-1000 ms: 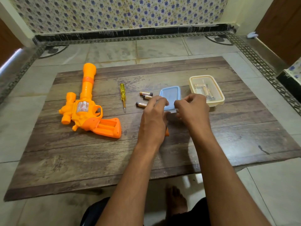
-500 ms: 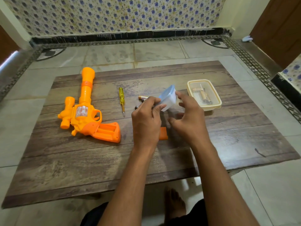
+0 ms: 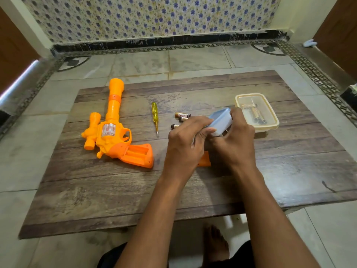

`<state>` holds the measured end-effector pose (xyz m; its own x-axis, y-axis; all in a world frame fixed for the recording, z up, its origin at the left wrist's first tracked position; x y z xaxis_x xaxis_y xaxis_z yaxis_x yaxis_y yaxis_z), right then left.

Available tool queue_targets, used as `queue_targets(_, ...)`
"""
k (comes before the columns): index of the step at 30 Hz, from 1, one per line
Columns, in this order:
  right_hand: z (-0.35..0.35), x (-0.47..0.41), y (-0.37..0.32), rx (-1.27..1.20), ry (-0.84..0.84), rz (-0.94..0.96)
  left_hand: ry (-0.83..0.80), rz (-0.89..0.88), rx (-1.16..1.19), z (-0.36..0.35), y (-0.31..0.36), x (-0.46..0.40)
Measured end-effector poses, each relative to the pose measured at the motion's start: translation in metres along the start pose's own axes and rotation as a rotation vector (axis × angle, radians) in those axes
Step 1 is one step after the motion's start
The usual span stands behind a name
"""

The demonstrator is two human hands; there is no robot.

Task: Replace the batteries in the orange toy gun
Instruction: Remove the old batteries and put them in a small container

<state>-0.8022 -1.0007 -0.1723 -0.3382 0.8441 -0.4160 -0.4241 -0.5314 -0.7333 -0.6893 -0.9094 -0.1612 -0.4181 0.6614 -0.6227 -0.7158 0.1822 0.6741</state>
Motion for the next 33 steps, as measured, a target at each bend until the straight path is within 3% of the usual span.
queue_targets(9, -0.008, 0.000, -0.006, -0.087, -0.014, 0.022, 0.170, 0.089, -0.111, 0.001, 0.010, 0.000)
queue_targets(20, 0.005, -0.003, 0.002, -0.114, -0.035, 0.086, 0.235, 0.269, 0.099, -0.007, 0.015, 0.007)
queue_targets(28, 0.007, 0.005, -0.011, -0.120, 0.019, 0.211, 0.126, 0.079, -0.085, -0.009, 0.026, -0.008)
queue_targets(33, 0.004, 0.007, -0.012, -0.109, 0.074, 0.218, 0.138, 0.003, -0.099, -0.001, 0.024, -0.009)
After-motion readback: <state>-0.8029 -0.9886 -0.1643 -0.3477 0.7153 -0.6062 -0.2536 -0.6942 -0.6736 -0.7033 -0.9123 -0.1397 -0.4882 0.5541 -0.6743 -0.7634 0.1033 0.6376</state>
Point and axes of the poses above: each hand's wrist, its own x-axis away from the middle knuckle, its own z-axis out of the back of the hand, y = z × x, the point moved 5 cm from there along -x, towards the middle knuckle, and after that the axes turned 1 degree about z, right-handed, at the moved point
